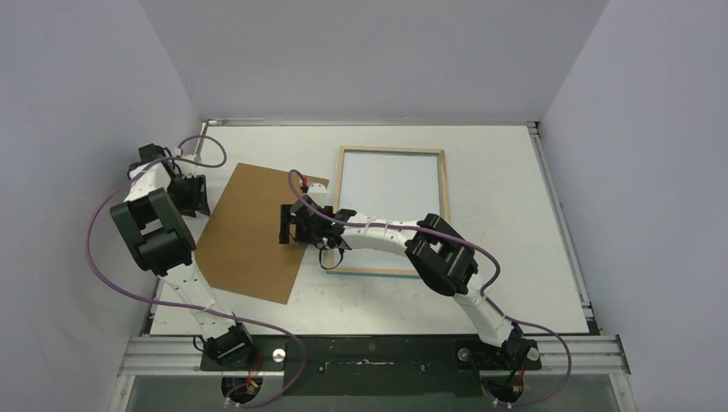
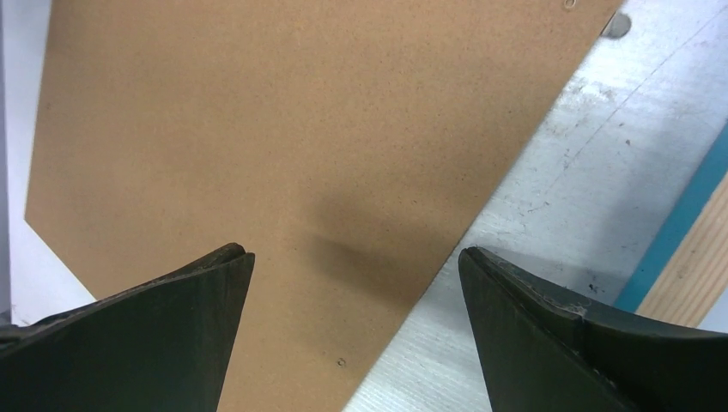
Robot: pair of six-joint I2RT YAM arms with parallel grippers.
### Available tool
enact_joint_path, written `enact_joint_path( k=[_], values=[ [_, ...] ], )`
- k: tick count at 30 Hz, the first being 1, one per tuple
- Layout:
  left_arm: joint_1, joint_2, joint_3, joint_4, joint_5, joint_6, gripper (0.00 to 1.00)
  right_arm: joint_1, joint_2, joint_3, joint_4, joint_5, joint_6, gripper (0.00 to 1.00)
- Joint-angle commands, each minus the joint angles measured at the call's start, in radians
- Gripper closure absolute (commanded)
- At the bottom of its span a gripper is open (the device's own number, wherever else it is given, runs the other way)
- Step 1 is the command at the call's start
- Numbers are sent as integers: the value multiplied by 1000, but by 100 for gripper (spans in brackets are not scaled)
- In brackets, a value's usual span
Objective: Put the photo into the frame
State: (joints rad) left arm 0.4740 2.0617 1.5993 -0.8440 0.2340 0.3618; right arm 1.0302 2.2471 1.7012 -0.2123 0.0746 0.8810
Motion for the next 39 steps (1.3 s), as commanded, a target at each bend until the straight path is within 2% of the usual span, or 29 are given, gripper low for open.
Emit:
enact_joint_path(
  k=[1,6,14,18,25,39],
  values=[
    [-5,-12,-14,103,-59,21,58,8,21,34,-6,17,13,6],
    [-38,-40,-117,187,-122,50,58,4,32,39,-10,-3,27,6],
    [-66,-77,-249,276,-105,43,60,-25,52,57,-22,-35,58,7],
    [-52,-96,-245,237,-20,37,61,-33,62,82,-44,-35,56,8],
    [-2,-132,-147,129,91,57,61,-37,57,87,-90,5,53,8],
    [-5,-88,-200,345,-166,81,64,-47,40,69,-85,5,60,9]
  ],
)
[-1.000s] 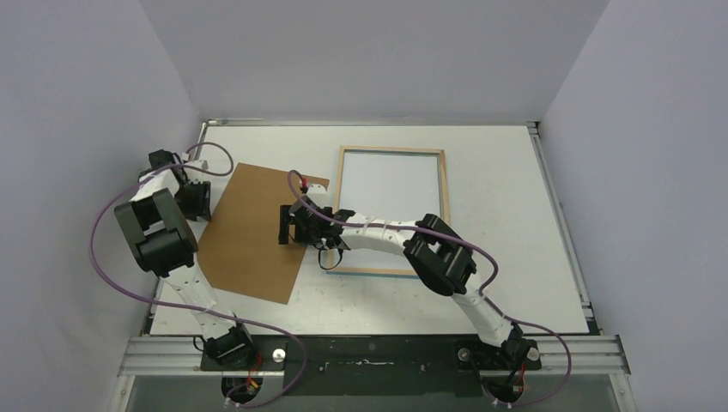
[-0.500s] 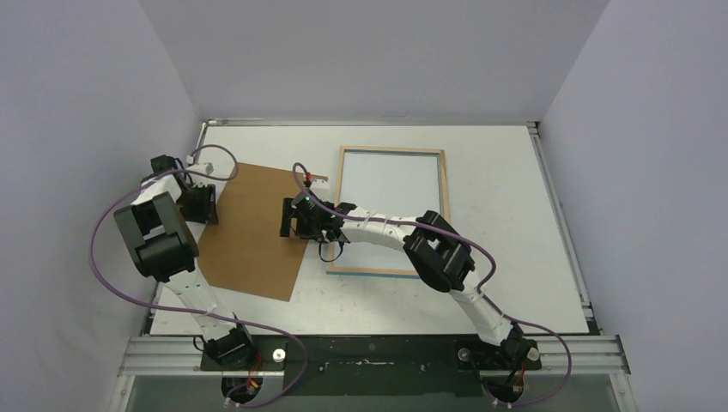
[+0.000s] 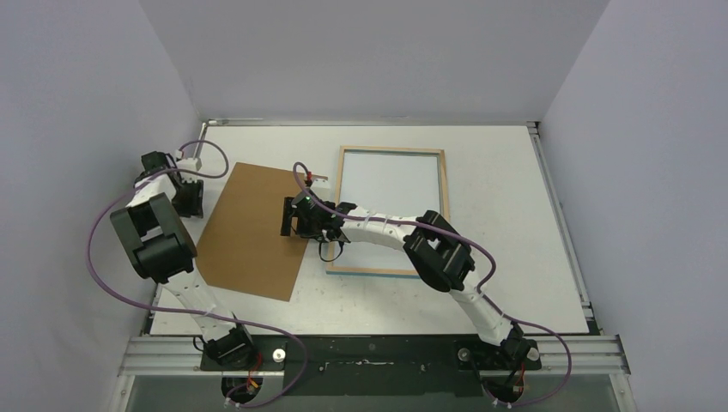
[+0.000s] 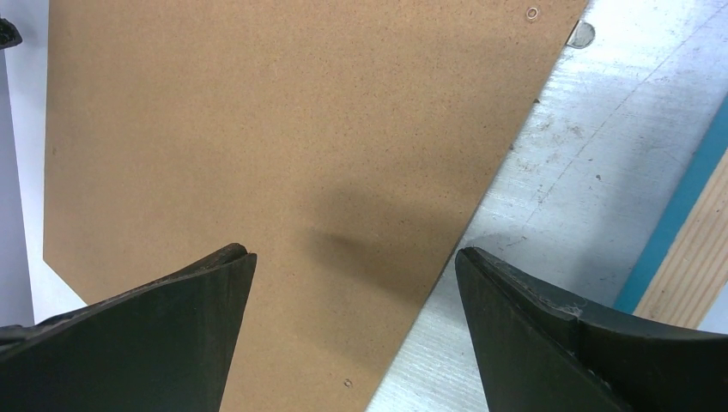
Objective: Put the photo into the frame
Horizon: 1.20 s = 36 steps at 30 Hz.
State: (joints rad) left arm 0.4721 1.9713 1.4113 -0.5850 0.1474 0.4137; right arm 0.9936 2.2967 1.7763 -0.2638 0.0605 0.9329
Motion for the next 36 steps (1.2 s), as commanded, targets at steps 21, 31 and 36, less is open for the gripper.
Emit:
enact_joint_path(
  k=[21,31,36],
  values=[
    [-76,-48,-196,69,-67,18,75,-5,-41,-32,-106,111,156,9],
    [-96,-63,-241,72,-31,18,77,2,31,106,-134,77,167,9],
    [-98,-37,-227,73,-25,20,79,2,13,120,-59,35,195,9]
  ],
)
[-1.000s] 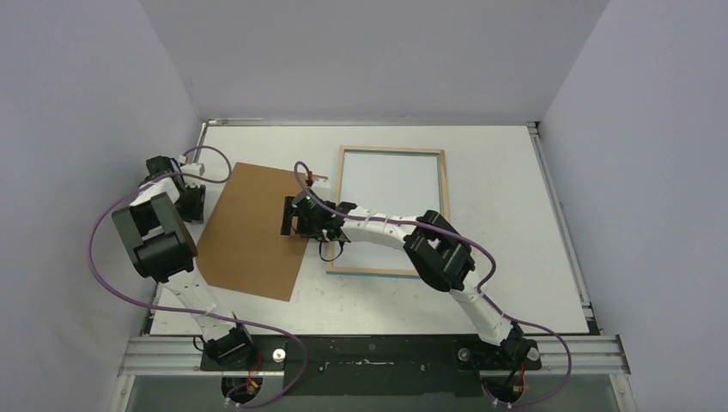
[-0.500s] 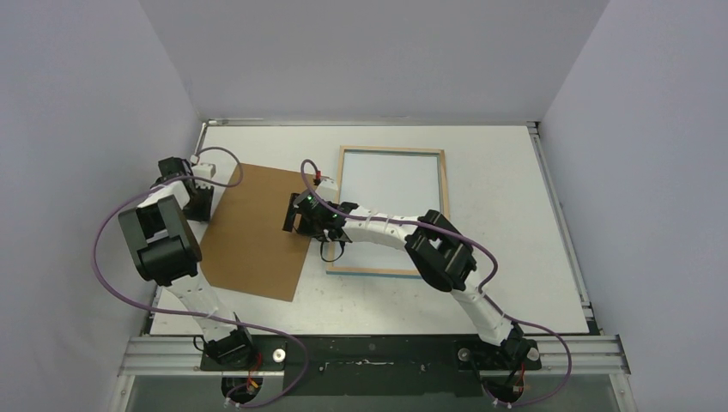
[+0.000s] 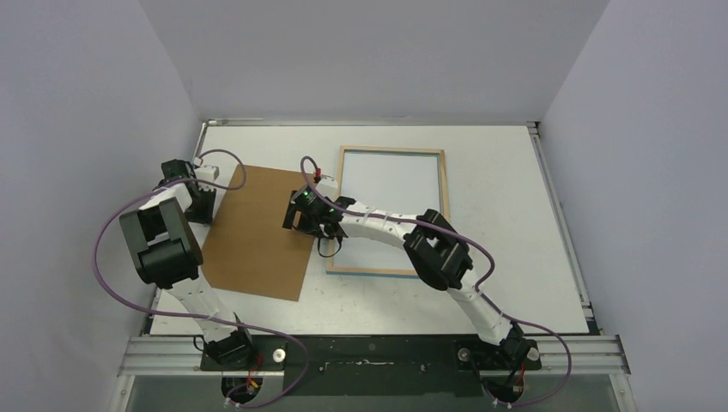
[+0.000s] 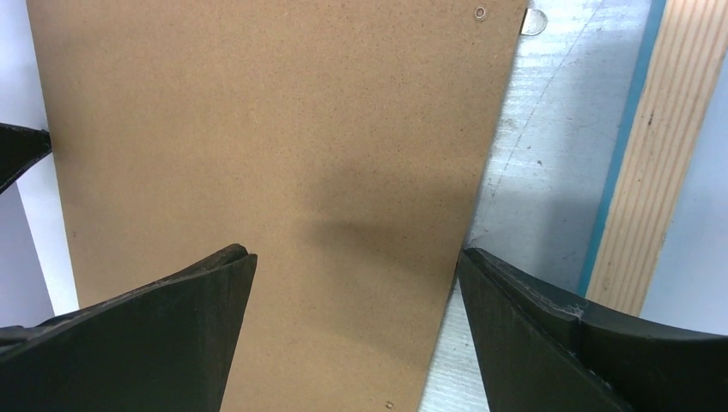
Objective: Put the photo into the frame
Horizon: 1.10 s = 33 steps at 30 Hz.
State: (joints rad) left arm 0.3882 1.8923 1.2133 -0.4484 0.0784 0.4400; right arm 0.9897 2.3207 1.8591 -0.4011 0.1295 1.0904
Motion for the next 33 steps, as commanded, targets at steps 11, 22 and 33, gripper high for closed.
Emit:
enact_joint_path(
  k=[11,22,33],
  values=[
    [-52,52,-27,-92,89,-18,83,-26,-141,-78,392,-183,87,7],
    [-113,53,-7,-106,96,-34,84,-29,-270,-235,465,-151,85,7],
    [-168,56,14,-123,102,-43,87,-45,-342,-328,452,-120,102,7]
  ],
)
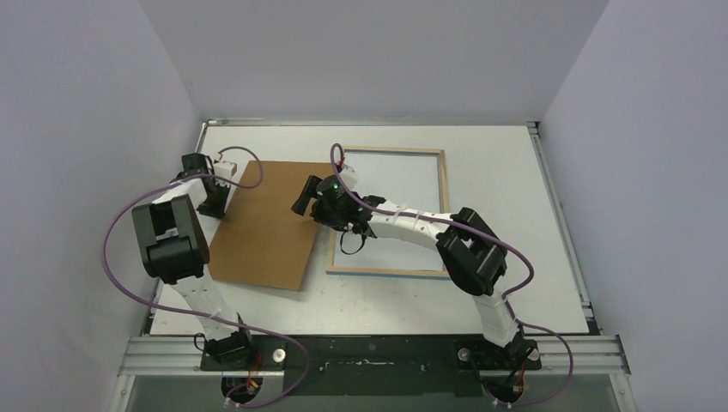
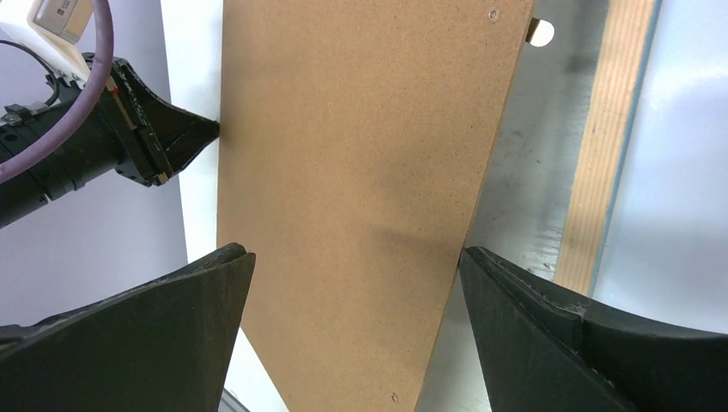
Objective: Put the photo into the frame
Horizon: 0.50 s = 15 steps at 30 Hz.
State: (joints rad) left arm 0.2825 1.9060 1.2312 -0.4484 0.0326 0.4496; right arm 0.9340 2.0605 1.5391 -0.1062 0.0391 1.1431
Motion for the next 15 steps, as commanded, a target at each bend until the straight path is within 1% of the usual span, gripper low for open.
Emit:
enact_joint_path(
  k=[1,15],
  values=[
    [-70,39,-3,-124,148,-52,87,10,-87,-11,156,-16,50,7],
    [-209,37,34,-158,115,-61,91,-22,-177,-129,152,12,52,7]
  ],
)
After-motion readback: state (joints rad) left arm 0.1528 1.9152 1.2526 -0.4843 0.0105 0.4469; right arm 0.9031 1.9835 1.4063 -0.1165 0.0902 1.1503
